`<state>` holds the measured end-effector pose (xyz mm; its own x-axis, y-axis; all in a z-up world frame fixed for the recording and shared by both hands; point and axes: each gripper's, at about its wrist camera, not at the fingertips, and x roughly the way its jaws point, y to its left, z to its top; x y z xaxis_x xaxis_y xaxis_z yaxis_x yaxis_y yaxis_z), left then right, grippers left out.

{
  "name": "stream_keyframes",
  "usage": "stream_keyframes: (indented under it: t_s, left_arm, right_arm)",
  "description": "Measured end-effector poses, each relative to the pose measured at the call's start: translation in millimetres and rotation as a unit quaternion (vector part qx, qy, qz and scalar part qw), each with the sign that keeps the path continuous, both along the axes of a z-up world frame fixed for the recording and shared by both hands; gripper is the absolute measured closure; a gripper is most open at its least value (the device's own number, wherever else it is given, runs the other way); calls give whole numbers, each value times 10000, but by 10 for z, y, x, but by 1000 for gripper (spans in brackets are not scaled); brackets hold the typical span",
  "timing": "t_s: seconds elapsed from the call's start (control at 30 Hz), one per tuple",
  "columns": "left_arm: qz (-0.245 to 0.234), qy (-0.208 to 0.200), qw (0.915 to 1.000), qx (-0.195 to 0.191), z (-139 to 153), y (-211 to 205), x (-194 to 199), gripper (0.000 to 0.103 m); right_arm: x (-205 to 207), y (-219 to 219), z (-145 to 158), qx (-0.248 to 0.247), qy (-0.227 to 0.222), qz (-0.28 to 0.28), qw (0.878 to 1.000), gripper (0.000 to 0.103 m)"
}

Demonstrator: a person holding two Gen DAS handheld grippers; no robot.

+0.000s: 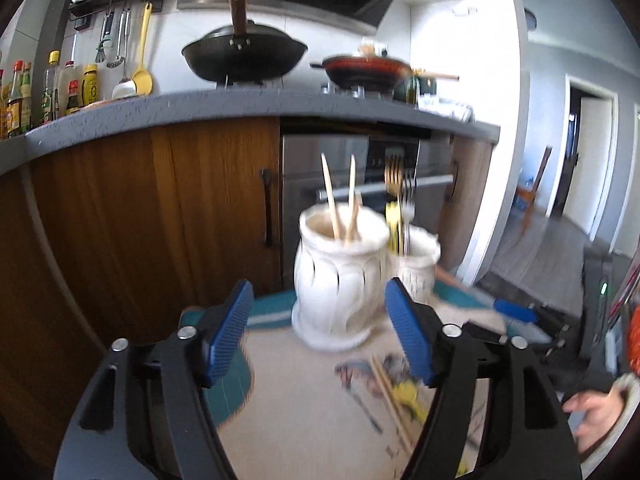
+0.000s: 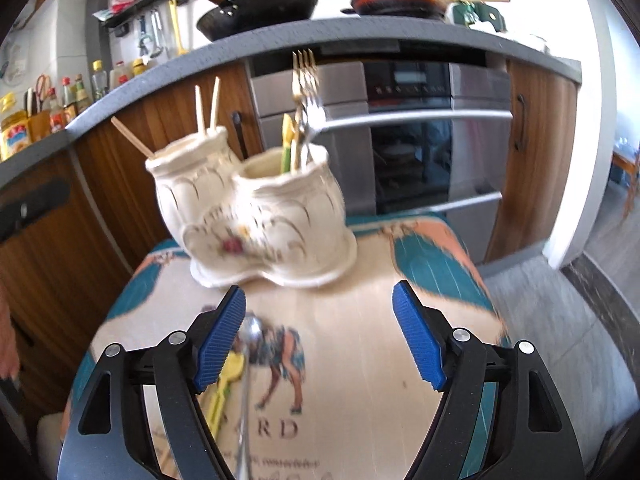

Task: Organize utensils
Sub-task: 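Move both tools back over the remaining utensils on the placemat, then grasp a chopstick with the left tool while the right tool grasps the yellow-handled utensil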

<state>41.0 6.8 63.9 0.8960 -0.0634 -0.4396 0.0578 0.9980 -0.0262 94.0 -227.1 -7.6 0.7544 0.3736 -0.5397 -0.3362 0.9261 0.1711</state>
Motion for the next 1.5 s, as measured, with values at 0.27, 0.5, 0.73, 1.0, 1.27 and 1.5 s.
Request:
stream_keyframes:
  t_s: [0.27, 0.5, 0.73, 1.0, 1.27, 1.5]
  left_arm:
    - [19, 821, 9965, 184, -594, -271, -65, 27]
    - [52, 1361, 9900, 380, -995, -424, -22, 24]
    - [-101, 1727, 9840, 438, -1164, -513, 96, 29]
    - [-359, 1960, 9791, 417, -1228, -578, 183, 42]
    - [-712, 2211, 9724, 219, -1213, -567, 235, 76]
    - [-728, 2214, 9724, 127, -1214, -374, 195, 95]
  right_arm:
    - [-214, -120, -167, 30, 237, -179, 9996, 26]
    - [-288, -78, -186, -105, 178, -101, 9997, 22]
    - [-268, -107, -182, -109, 171, -89, 9998, 22]
    - [-292, -11, -175, -243, 124, 67, 9996, 22]
    - [-309, 53, -169, -423, 115, 205, 9988, 22]
    - [-369, 246, -236, -539, 444, 844, 9940, 37]
